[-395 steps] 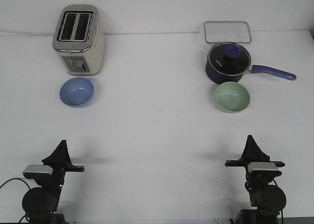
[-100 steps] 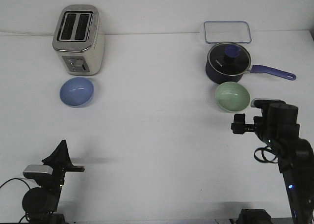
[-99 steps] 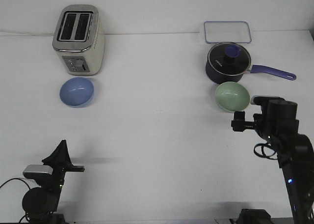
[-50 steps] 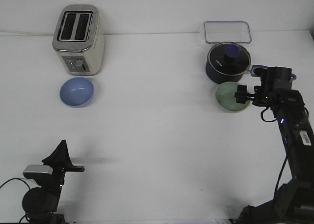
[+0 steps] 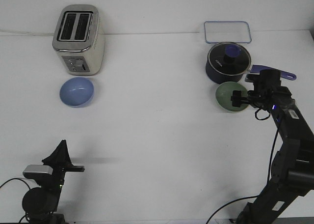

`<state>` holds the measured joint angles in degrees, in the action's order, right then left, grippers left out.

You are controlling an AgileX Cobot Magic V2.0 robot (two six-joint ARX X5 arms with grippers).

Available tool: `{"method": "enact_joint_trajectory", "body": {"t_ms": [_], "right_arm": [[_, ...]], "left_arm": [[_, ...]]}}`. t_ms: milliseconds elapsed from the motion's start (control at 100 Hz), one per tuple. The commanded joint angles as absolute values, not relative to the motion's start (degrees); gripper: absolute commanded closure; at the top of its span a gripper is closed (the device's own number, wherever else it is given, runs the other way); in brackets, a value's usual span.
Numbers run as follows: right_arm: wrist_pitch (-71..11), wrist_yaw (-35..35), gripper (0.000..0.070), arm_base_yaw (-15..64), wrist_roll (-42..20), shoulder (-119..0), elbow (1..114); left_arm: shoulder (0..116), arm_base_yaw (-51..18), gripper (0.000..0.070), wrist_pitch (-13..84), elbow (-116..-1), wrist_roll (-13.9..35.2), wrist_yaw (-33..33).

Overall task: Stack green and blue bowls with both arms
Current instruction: 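Close the right gripper on the green bowl's rim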

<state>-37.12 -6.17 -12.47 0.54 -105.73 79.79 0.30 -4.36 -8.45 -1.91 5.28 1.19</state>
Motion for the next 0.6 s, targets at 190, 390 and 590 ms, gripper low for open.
{"method": "enact_joint_trajectory", "body": {"t_ms": [190,390,590], "right_arm": [[-37.23,-6.66,0.0700,-12.73,1.32,-107.09,81.01],[-37.76,-9.78,0.0700,-12.91,1.26,-106.39,81.10],[-40.05,-14.70,0.0700,-12.67,-0.32,-101.86,81.10]], "left_arm": [[0.19,-4.29,0.0689,-9.08,-0.84,4.78,1.06],[0.19,-4.29,0.0689,-9.08,-0.84,4.78,1.06],[0.19,-4.29,0.0689,-9.08,-0.84,4.78,1.06]]}}
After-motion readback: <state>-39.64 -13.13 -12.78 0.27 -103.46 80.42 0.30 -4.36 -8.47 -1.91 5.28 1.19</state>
